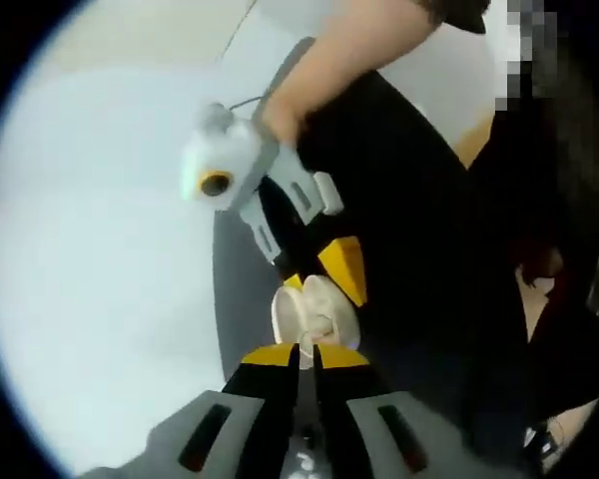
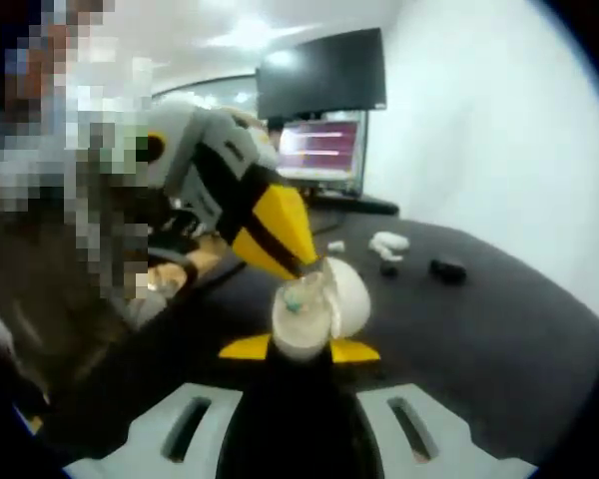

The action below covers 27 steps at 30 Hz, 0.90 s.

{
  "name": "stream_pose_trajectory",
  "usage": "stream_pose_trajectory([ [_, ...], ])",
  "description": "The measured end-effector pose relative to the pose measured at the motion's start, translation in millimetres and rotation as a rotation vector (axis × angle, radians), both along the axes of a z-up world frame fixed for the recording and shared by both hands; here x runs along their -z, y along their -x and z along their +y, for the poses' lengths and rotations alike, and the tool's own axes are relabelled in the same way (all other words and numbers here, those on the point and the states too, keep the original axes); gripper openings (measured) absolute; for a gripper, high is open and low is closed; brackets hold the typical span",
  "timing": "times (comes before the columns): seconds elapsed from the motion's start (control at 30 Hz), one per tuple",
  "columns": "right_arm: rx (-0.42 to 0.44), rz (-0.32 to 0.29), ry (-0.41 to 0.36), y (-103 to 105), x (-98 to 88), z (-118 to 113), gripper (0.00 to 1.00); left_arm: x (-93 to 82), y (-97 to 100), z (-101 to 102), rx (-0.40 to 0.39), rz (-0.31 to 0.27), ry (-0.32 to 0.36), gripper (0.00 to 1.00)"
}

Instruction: Pick up three earphones and place each one into its charging case using tactile feedback, ensure that each earphone is properly inserted and securely positioned inside the case.

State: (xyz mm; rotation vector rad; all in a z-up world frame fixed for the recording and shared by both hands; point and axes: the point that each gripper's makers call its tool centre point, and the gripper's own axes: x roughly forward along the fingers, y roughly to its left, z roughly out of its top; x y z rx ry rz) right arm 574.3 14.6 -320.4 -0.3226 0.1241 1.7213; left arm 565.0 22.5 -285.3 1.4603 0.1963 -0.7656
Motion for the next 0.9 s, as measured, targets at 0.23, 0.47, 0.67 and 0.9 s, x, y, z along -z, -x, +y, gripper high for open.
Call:
stream_pose_trajectory([
  [0.23,-0.001,0.0,-0.001,-0.3,-0.1,-0.2,0.21,-1.5,8.7,0.5,-0.072,0.246,0.274,0.08],
  [0.47,-0.001,0.0,-0.001,-0.8,-0.2,-0.3,0.21,2.3,4.4,11.8,-0.172,0.528,0.626,0.15],
  [0.67,-0.001,0.002,-0.001,-1.6,-0.3,-0.4,0.21,7.8,1.8,12.5,-0.182,0.617,0.773,0.21],
  [0.9,0.003,0.013,0.003,-1.1,0.1,-0.6,0.21,12.2,2.8,6.6,-0.165,0.613,0.8,0.22],
])
